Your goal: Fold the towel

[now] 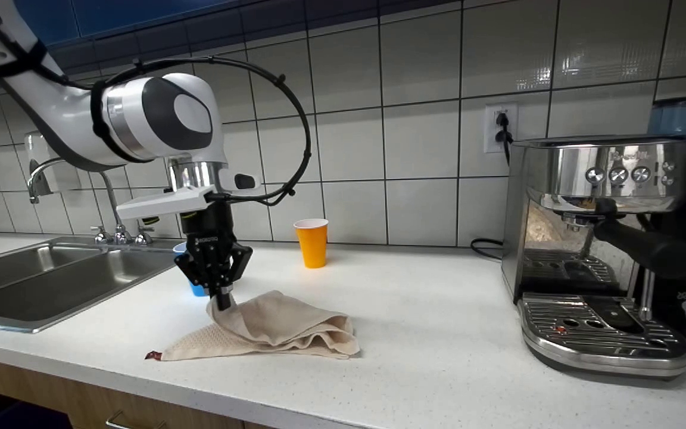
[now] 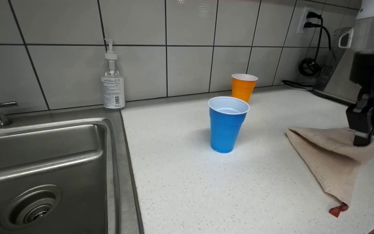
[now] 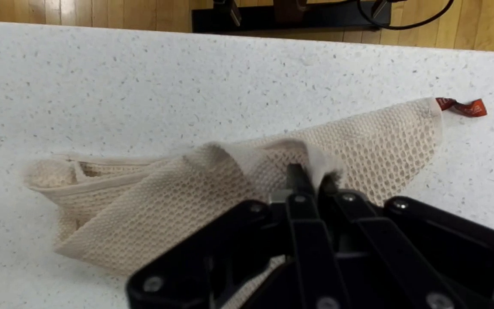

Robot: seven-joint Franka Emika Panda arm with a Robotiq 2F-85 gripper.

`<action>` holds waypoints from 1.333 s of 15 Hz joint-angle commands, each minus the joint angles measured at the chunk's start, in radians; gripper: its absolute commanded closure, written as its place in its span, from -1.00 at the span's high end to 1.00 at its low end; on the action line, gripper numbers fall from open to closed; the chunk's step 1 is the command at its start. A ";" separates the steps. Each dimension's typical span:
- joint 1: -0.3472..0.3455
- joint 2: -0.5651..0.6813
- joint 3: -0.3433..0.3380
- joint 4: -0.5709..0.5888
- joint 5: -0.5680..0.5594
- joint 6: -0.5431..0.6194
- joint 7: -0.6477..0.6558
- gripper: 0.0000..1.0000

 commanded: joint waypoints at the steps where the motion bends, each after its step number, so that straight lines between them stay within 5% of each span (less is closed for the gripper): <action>1: 0.005 -0.031 0.016 -0.033 -0.025 0.013 0.054 -0.17; 9: -0.002 -0.029 0.011 -0.027 -0.022 -0.001 0.061 0.98; 20: -0.053 -0.021 -0.074 0.020 0.023 -0.051 -0.044 1.00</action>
